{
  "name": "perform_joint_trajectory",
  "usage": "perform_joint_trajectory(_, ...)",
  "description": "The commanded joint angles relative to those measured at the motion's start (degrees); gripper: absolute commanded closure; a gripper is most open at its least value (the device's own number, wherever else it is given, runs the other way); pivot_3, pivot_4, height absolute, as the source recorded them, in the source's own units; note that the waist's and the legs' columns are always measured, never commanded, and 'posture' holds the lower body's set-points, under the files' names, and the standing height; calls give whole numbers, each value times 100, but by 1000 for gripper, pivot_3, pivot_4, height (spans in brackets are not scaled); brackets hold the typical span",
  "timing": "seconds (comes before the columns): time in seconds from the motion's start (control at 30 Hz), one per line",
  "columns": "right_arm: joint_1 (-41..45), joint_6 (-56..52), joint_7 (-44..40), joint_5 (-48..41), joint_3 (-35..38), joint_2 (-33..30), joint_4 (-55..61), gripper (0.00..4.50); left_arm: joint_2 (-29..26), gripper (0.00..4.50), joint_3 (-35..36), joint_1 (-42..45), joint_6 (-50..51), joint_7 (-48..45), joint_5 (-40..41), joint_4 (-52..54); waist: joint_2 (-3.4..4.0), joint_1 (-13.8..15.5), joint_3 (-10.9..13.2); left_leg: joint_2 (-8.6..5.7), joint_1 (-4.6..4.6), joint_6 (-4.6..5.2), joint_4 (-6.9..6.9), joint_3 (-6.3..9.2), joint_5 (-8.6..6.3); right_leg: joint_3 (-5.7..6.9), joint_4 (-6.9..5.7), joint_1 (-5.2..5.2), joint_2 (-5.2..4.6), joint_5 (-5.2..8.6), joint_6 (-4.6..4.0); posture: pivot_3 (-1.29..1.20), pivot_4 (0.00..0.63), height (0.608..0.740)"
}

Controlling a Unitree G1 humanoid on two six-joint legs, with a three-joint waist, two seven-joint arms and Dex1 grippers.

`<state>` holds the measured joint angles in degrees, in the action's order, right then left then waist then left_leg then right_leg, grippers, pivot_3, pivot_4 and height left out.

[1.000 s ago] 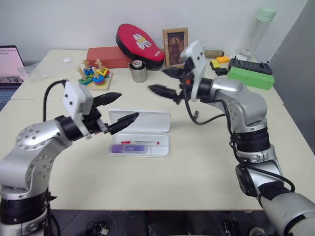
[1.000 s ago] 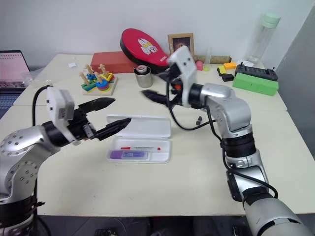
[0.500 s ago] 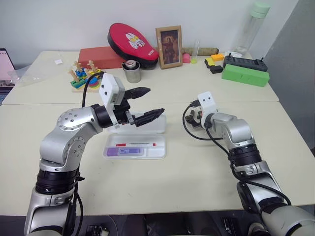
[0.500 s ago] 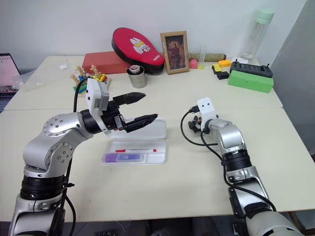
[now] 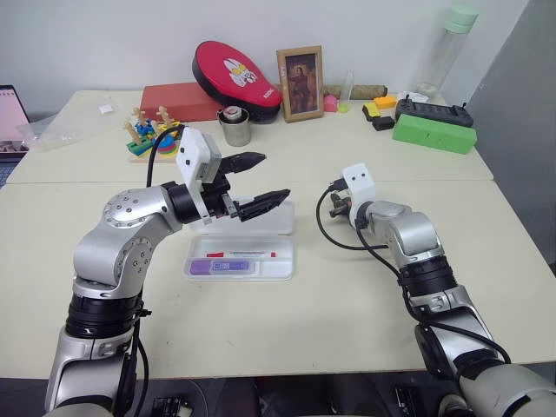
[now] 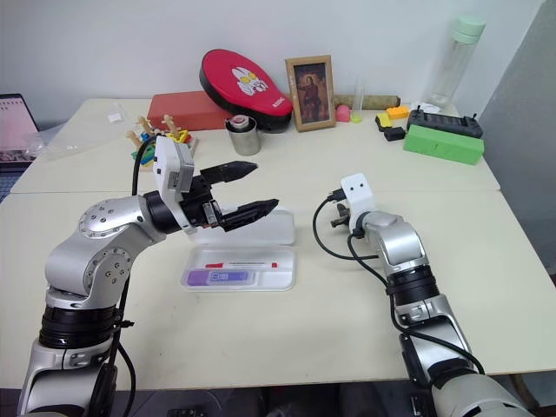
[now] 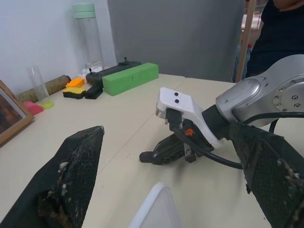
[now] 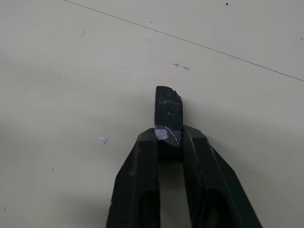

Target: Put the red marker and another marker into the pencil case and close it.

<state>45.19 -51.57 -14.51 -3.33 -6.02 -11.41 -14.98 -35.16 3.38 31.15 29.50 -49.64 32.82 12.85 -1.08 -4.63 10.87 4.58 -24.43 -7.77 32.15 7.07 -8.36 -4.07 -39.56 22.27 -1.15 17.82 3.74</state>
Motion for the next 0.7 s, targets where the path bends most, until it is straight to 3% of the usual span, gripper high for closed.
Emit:
perform_joint_trajectory(0.03,156,454,-125,-112,336,-180,253,4193,-14,0,165,16,-77,-7,61,98,0,0,0,0,0,0,0,0,0,0,0,0,0,0,0,0,150,740)
perform_joint_trajectory(0.13,233,1045,-663,-238,329,-471,537,4194,-98,0,323,-94,-8,-27,180,172,1,-1,1,0,-2,0,-1,-1,0,0,2,1,0,0,0,0,150,740)
perform_joint_trajectory(0.27,109,1478,-2498,-1273,447,-1035,1626,4194,-665,0,692,-640,4,-368,186,258,4,-39,3,0,0,0,-11,-1,0,-1,7,4,0,1,1,0,150,740)
perform_joint_trajectory(0.4,-316,1402,-3952,-1753,-258,-1771,2738,4194,-1263,0,1023,-1356,-117,-842,149,358,7,-41,4,4,4,2,-25,-2,-1,0,13,3,0,7,-2,0,150,740)
perform_joint_trajectory(0.53,-345,1271,-4386,-1641,-1145,-1924,3197,4194,-1628,0,1386,-1930,-126,-1113,233,538,8,-20,5,6,7,2,-15,-5,-1,2,9,-2,0,10,-3,0,150,740)
perform_joint_trajectory(0.7,-239,1413,-4210,-861,-2226,-1644,2627,4194,-1614,0,1528,-2206,-127,-1041,196,587,6,-7,4,5,8,0,-6,-5,0,0,9,-4,0,23,26,0,150,740)
